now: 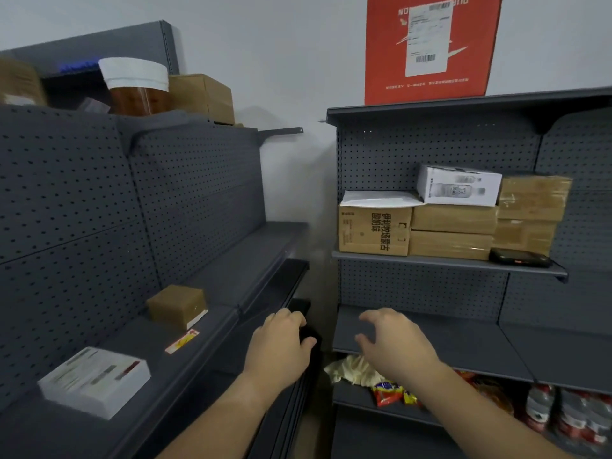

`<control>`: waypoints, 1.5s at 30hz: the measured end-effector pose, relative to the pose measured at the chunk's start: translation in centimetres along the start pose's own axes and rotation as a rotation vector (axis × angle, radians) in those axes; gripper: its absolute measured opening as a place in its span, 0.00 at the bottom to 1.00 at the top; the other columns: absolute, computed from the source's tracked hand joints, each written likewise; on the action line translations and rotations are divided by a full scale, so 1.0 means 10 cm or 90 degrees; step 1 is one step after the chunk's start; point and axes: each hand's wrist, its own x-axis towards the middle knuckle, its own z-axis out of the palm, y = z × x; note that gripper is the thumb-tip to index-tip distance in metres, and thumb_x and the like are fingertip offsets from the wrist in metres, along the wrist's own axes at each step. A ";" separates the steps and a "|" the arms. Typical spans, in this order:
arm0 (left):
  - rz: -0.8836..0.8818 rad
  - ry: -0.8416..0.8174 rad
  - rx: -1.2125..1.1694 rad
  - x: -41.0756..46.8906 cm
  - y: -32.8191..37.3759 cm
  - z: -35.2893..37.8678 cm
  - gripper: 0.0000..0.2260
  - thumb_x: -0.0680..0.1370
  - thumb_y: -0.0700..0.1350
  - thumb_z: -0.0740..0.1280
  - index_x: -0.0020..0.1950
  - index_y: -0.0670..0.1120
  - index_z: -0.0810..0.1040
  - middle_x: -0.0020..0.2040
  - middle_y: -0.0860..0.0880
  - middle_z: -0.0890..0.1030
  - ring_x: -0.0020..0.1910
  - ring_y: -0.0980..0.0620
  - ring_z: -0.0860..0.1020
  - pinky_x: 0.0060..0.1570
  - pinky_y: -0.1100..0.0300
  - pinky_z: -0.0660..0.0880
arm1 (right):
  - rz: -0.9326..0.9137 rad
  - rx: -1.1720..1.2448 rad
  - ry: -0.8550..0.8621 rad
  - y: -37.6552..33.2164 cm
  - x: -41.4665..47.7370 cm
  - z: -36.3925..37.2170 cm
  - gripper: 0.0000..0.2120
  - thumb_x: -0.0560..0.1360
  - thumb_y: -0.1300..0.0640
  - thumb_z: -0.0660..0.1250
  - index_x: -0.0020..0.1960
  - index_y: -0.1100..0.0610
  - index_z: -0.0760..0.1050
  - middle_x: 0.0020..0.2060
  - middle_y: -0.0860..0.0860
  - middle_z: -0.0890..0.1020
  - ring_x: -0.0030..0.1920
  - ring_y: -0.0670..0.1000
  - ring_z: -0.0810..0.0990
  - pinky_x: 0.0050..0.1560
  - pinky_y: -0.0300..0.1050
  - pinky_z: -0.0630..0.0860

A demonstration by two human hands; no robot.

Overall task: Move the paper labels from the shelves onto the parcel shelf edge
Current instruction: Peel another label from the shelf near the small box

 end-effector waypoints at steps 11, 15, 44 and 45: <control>-0.078 -0.005 0.007 1.11 -1.05 0.38 0.15 0.78 0.56 0.66 0.62 0.52 0.75 0.57 0.54 0.75 0.56 0.54 0.73 0.55 0.57 0.73 | -0.086 0.031 -0.048 -0.29 1.69 0.74 0.20 0.78 0.45 0.64 0.69 0.48 0.72 0.63 0.48 0.76 0.59 0.50 0.77 0.58 0.45 0.75; -0.162 0.012 0.049 1.18 -1.55 0.32 0.14 0.77 0.56 0.66 0.60 0.51 0.76 0.56 0.53 0.75 0.56 0.51 0.73 0.55 0.53 0.73 | -0.172 0.065 -0.086 -0.64 2.15 1.14 0.19 0.78 0.46 0.64 0.68 0.48 0.73 0.61 0.49 0.77 0.57 0.49 0.77 0.56 0.45 0.76; -0.716 -0.005 0.138 0.65 -2.97 0.59 0.13 0.80 0.43 0.61 0.64 0.47 0.74 0.60 0.45 0.75 0.58 0.45 0.75 0.59 0.52 0.73 | -0.661 0.183 -0.413 -2.14 3.42 3.13 0.06 0.77 0.48 0.65 0.51 0.48 0.78 0.43 0.47 0.79 0.43 0.49 0.78 0.44 0.52 0.80; -0.718 -0.008 0.141 0.64 -2.99 0.61 0.15 0.80 0.43 0.61 0.66 0.48 0.73 0.61 0.45 0.74 0.60 0.44 0.74 0.60 0.51 0.73 | -0.667 0.180 -0.411 -2.15 3.42 3.16 0.07 0.77 0.48 0.65 0.52 0.48 0.79 0.43 0.47 0.78 0.43 0.49 0.78 0.44 0.51 0.80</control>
